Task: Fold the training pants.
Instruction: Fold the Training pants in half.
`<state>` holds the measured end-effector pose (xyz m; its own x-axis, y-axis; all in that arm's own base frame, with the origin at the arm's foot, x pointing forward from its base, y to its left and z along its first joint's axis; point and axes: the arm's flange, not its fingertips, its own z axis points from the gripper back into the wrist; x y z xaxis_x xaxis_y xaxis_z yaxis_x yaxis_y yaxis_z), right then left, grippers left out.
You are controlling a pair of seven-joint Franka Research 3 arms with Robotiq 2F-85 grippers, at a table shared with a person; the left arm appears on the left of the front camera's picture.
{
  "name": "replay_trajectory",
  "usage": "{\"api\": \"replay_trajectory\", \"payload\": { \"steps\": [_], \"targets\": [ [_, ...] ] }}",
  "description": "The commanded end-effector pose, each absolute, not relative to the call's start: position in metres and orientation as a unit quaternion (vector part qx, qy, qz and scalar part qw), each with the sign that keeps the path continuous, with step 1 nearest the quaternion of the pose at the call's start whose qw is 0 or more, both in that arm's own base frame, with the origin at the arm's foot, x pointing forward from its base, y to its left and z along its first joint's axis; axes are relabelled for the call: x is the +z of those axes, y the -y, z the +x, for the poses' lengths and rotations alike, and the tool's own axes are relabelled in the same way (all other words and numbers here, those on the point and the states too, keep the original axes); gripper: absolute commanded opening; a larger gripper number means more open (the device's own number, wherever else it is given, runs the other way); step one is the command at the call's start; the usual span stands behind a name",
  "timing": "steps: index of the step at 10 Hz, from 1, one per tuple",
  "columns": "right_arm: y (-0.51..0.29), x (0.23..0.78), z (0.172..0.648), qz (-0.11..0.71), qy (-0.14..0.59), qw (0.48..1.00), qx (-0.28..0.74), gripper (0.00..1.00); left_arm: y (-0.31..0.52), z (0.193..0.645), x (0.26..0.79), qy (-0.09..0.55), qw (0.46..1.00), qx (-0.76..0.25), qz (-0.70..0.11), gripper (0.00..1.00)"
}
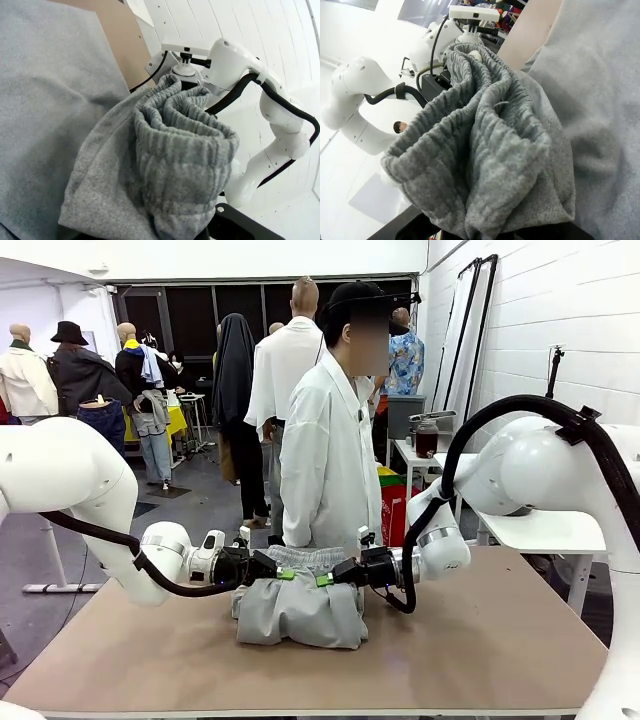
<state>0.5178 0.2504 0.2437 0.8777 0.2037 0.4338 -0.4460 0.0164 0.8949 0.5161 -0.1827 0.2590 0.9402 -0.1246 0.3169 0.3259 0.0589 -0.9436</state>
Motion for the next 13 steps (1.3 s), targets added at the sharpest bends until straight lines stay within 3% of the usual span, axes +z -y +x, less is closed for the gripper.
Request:
{"api": "replay_trajectory", "payload": {
  "steps": [1,4,13],
  "targets": [
    [-0.252,0.254,0.522,0.653,0.096,0.714,0.233,0.00,0.185,0.521,0.267,0.080,0.724,-0.158,-0.667,0.00],
    [-0.248,0.252,0.521,0.659,0.099,0.709,0.232,0.00,0.183,0.517,0.259,0.075,0.724,-0.156,-0.668,0.00],
    [-0.251,0.244,0.570,0.655,0.126,0.713,0.216,0.00,0.195,0.558,0.259,0.097,0.733,-0.126,-0.661,0.00]
  ]
}}
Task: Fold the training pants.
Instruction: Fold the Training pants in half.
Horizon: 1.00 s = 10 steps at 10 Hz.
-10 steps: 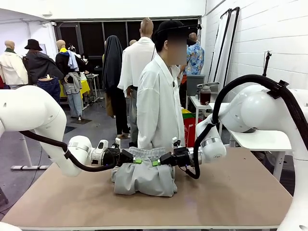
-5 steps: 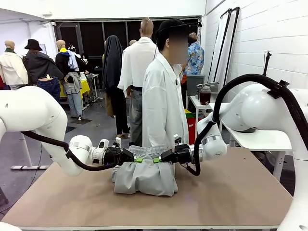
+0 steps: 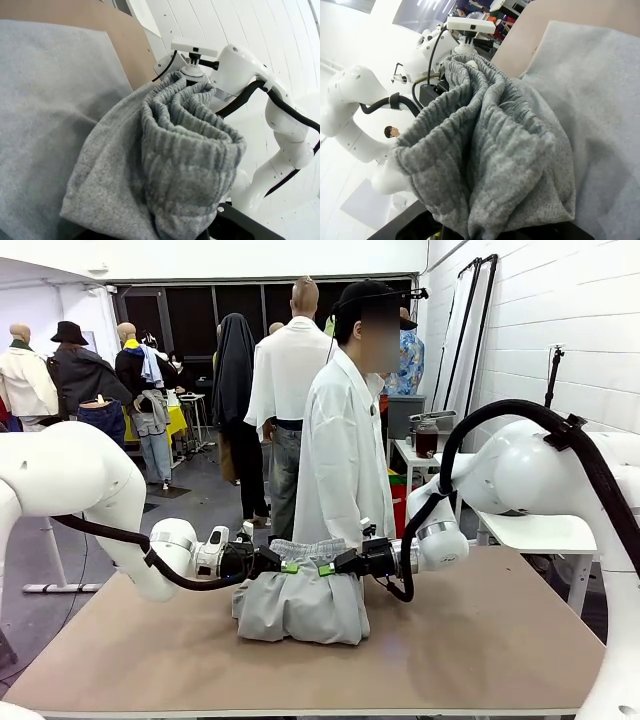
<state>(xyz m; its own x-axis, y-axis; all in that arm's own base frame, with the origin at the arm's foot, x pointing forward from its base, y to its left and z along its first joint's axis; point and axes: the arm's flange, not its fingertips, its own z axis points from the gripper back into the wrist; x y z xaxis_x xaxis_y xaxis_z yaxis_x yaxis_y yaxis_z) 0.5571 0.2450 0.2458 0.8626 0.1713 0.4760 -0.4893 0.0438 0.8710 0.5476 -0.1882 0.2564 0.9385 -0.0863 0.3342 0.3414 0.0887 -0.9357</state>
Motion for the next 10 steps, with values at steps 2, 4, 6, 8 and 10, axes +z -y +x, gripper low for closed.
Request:
{"api": "replay_trajectory", "payload": {
  "steps": [2,4,6,8,10],
  "targets": [
    [-0.251,0.243,0.577,0.654,0.133,0.713,0.215,0.00,0.198,0.567,0.261,0.112,0.733,-0.123,-0.660,0.00],
    [-0.250,0.243,0.586,0.651,0.137,0.715,0.216,0.00,0.200,0.576,0.261,0.116,0.731,-0.122,-0.662,0.00],
    [-0.251,0.240,0.593,0.650,0.140,0.716,0.214,0.00,0.201,0.581,0.258,0.113,0.733,-0.118,-0.660,0.00],
    [-0.250,0.238,0.603,0.655,0.145,0.712,0.208,0.00,0.196,0.587,0.251,0.108,0.741,-0.104,-0.655,0.00],
    [-0.247,0.236,0.608,0.655,0.148,0.713,0.203,0.00,0.193,0.592,0.246,0.112,0.741,-0.099,-0.655,0.00]
  ]
}}
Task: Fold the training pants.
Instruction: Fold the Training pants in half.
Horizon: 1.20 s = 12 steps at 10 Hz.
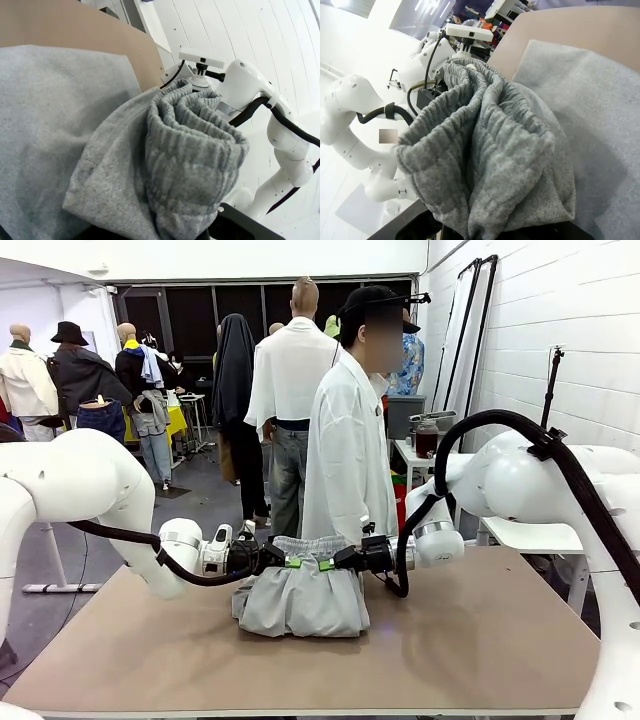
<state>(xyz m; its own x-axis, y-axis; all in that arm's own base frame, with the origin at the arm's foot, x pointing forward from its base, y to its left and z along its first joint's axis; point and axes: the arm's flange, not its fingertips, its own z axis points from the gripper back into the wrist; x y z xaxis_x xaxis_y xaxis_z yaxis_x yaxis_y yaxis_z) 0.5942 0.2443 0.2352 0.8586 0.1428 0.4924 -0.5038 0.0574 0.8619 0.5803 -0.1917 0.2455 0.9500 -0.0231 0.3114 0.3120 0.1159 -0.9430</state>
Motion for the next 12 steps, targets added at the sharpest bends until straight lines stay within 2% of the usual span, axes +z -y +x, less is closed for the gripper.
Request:
{"api": "replay_trajectory", "payload": {
  "steps": [1,8,12],
  "targets": [
    [-0.244,0.236,0.610,0.654,0.151,0.714,0.200,0.00,0.192,0.594,0.243,0.112,0.741,-0.097,-0.655,0.00],
    [-0.244,0.230,0.627,0.652,0.154,0.717,0.192,0.00,0.191,0.609,0.234,0.123,0.736,-0.093,-0.659,0.00],
    [-0.244,0.217,0.629,0.652,0.149,0.721,0.182,0.00,0.193,0.610,0.228,0.096,0.759,-0.068,-0.640,0.00]
  ]
}}
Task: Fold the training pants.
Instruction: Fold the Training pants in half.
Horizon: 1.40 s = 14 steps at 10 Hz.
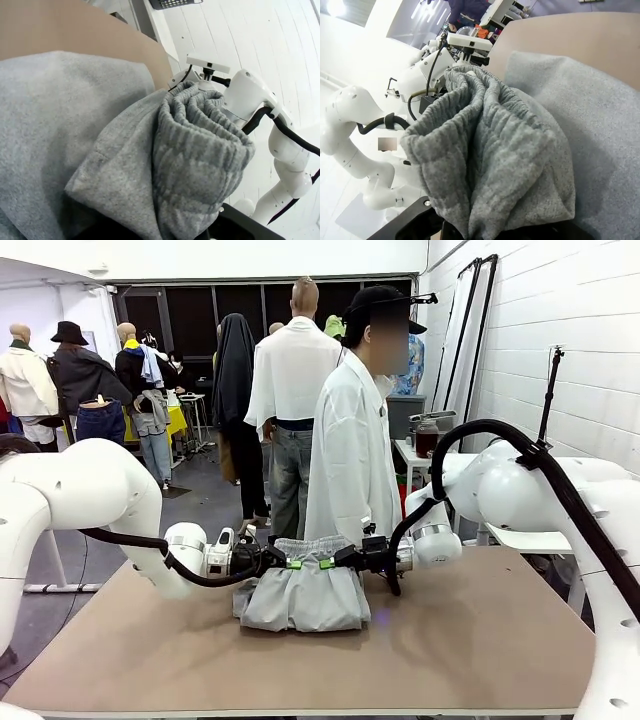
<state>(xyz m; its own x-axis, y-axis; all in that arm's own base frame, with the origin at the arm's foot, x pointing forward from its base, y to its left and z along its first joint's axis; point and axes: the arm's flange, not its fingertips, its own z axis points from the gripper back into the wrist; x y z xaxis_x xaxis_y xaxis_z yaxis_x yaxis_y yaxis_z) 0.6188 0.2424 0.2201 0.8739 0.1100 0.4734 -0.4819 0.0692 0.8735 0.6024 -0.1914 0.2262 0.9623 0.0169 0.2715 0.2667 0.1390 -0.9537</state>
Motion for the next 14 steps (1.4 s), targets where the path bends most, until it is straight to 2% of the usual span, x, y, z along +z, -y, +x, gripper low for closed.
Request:
{"api": "replay_trajectory", "payload": {
  "steps": [1,2,6,7,14],
  "targets": [
    [-0.244,0.216,0.629,0.654,0.145,0.721,0.180,0.00,0.194,0.610,0.229,0.090,0.764,-0.065,-0.636,0.00],
    [-0.244,0.218,0.630,0.656,0.138,0.723,0.169,0.17,0.193,0.609,0.230,0.088,0.767,-0.061,-0.633,0.10],
    [-0.236,0.220,0.627,0.652,0.126,0.733,0.147,0.96,0.189,0.603,0.228,0.090,0.768,-0.047,-0.633,0.88],
    [-0.231,0.221,0.626,0.645,0.122,0.741,0.143,1.00,0.187,0.600,0.229,0.091,0.767,-0.045,-0.633,1.00],
    [-0.171,0.250,0.609,0.582,0.124,0.795,0.119,1.00,0.121,0.557,0.250,0.120,0.788,0.005,-0.604,1.00]
  ]
}}
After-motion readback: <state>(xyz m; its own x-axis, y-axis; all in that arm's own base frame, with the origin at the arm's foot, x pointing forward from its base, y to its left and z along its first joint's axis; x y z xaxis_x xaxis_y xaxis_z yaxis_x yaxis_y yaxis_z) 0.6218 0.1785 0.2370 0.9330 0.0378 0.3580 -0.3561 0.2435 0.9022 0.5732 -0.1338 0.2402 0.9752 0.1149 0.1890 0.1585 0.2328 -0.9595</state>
